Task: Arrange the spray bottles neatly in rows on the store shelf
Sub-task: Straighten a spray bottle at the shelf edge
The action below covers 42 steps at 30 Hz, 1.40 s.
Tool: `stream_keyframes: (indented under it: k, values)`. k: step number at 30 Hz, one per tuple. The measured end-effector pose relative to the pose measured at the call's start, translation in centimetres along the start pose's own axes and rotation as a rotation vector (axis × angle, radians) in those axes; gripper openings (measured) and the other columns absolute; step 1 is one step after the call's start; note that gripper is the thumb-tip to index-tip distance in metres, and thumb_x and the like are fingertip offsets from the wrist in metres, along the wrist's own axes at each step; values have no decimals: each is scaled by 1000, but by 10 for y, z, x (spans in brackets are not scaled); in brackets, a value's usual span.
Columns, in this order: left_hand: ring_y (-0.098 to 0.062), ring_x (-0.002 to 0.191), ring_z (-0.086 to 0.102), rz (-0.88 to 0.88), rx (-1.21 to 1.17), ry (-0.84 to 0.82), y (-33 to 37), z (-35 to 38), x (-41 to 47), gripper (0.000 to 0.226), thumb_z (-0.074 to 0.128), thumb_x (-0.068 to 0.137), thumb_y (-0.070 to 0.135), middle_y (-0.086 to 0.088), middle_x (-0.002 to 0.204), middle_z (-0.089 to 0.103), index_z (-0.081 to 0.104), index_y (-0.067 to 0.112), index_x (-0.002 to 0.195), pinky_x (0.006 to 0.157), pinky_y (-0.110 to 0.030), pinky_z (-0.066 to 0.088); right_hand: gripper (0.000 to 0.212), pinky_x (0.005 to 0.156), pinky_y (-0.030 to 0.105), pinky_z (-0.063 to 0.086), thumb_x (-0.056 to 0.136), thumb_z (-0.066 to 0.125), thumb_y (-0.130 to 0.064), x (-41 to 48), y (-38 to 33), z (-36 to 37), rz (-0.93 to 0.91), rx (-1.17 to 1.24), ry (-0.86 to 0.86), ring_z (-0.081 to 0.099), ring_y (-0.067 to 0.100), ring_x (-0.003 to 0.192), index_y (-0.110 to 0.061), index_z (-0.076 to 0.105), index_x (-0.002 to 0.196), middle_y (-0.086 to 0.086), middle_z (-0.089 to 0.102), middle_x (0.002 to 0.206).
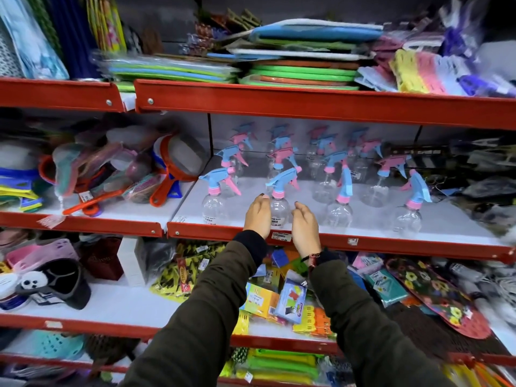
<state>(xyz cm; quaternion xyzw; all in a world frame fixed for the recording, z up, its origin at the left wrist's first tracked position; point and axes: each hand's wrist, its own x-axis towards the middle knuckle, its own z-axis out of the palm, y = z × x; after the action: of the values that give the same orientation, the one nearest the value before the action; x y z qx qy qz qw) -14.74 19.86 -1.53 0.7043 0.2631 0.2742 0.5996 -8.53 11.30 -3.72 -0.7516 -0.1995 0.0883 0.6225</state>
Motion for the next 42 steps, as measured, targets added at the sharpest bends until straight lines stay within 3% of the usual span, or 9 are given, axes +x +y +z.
stream_keyframes:
  k: [4, 9, 17, 21, 24, 30, 34, 39, 42]
  values:
    - [-31, 128, 43, 1, 66, 41, -6, 3, -1, 41, 25, 99, 20, -21, 133, 53, 55, 1, 118, 114, -38, 30, 47, 118, 29, 24, 100, 35, -13, 12, -4, 3, 15, 5, -74, 37, 23, 143, -4, 39, 147, 11, 40, 155]
    - [-26, 139, 33, -32, 79, 24, -8, 7, -1, 47, 26, 100, 25, -17, 148, 39, 41, 6, 140, 118, -35, 22, 48, 118, 28, 24, 100, 35, -13, 5, 0, 6, 15, 5, -125, 37, 22, 144, -5, 38, 147, 10, 39, 156]
    - [-26, 136, 39, -38, 63, 7, -7, 10, 4, 43, 26, 100, 23, -16, 146, 45, 46, 6, 135, 116, -34, 25, 48, 107, 21, 25, 99, 36, -13, 2, 8, -2, -14, -13, -120, 40, 21, 141, -7, 41, 146, 9, 43, 154]
    - [-23, 144, 29, -28, 77, 34, -7, 9, 0, 50, 26, 100, 27, -10, 156, 32, 34, 9, 146, 121, -34, 18, 49, 109, 21, 25, 100, 38, -17, -1, 7, -6, -16, 14, -110, 39, 21, 142, -8, 39, 148, 7, 41, 155]
    - [-19, 146, 25, 17, 72, 119, -7, 9, -6, 51, 26, 100, 29, -6, 158, 26, 28, 13, 148, 117, -28, 15, 48, 108, 21, 26, 99, 40, -18, -7, 7, -13, -47, 26, -73, 41, 20, 141, -10, 41, 146, 7, 42, 154]
    - [-18, 140, 32, 131, 72, 258, -3, 20, -41, 48, 26, 101, 30, -4, 152, 35, 34, 15, 145, 106, -18, 19, 45, 106, 20, 30, 99, 40, -17, -28, 11, -41, -78, 72, -65, 45, 16, 136, -12, 45, 143, 7, 46, 151]
    - [-18, 133, 40, 275, 98, 339, -3, 43, -74, 44, 28, 101, 29, -6, 144, 44, 42, 14, 140, 109, -24, 26, 44, 110, 25, 32, 99, 41, -17, -44, 17, -67, -108, 84, -63, 45, 17, 136, -14, 47, 142, 7, 47, 149]
    - [-17, 125, 47, 325, 70, 241, -3, 81, -95, 40, 31, 100, 28, -5, 135, 51, 49, 13, 132, 106, -25, 33, 42, 107, 26, 30, 98, 40, -16, -45, 23, -112, -144, 71, 140, 44, 19, 131, -13, 50, 139, 9, 47, 144]
    - [-17, 130, 44, 253, 92, 119, 0, 99, -87, 44, 29, 100, 31, -5, 141, 49, 46, 14, 137, 104, -19, 27, 46, 116, 33, 30, 99, 37, -17, -26, 24, -136, -98, 55, 153, 39, 22, 138, -12, 43, 144, 9, 40, 151]
